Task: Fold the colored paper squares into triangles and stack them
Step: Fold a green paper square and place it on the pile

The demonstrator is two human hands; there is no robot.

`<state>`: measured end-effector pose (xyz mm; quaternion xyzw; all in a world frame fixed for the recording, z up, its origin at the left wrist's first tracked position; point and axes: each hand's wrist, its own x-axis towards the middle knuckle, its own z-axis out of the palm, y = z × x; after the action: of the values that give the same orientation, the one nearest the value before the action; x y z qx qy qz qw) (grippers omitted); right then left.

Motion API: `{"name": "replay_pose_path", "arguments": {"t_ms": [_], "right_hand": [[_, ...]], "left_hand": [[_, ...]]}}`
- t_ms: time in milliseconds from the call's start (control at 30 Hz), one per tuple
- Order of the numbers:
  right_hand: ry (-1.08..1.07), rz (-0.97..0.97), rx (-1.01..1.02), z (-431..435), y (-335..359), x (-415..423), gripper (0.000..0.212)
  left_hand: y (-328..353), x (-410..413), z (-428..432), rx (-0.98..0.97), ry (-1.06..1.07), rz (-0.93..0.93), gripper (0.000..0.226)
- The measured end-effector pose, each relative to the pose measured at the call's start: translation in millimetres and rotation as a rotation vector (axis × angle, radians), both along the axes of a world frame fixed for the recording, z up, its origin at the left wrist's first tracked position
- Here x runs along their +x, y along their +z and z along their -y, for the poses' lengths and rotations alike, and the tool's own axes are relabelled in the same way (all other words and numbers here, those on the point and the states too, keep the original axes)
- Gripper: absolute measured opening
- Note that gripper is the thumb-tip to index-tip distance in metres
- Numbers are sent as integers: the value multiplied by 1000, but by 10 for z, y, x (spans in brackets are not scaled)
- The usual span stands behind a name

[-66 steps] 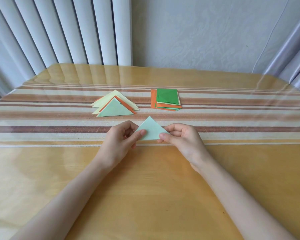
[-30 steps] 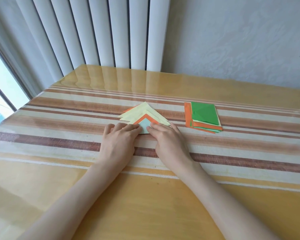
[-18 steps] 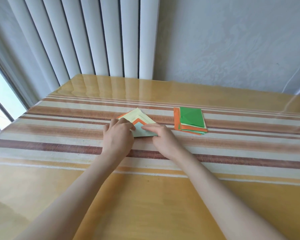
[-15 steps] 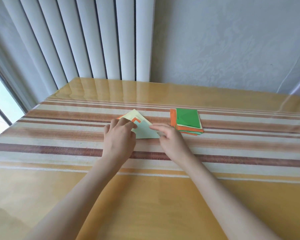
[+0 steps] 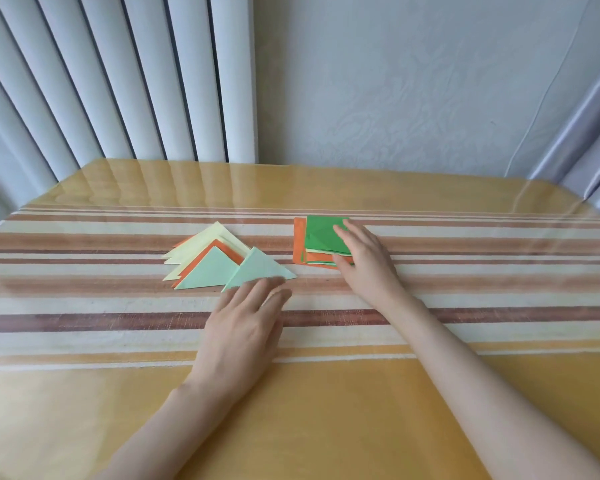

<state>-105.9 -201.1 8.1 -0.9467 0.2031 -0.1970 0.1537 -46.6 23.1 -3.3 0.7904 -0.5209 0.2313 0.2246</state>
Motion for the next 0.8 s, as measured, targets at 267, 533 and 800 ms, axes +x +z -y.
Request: {"name": "replay_pose_path", "arguments": {"t_ms": [267,533,800], "right_hand": [[-5,-75,-102,-46,-97,133,38],[-11,30,-259,-45,-205,167,17],[-68,449,-535,-231,-25,-57,9]], "left_hand": [[-59,260,-68,324,187,-79,49],[-95,568,-434,191,278,-117,44],[-7,470,-348,100,255,-162,43]]}}
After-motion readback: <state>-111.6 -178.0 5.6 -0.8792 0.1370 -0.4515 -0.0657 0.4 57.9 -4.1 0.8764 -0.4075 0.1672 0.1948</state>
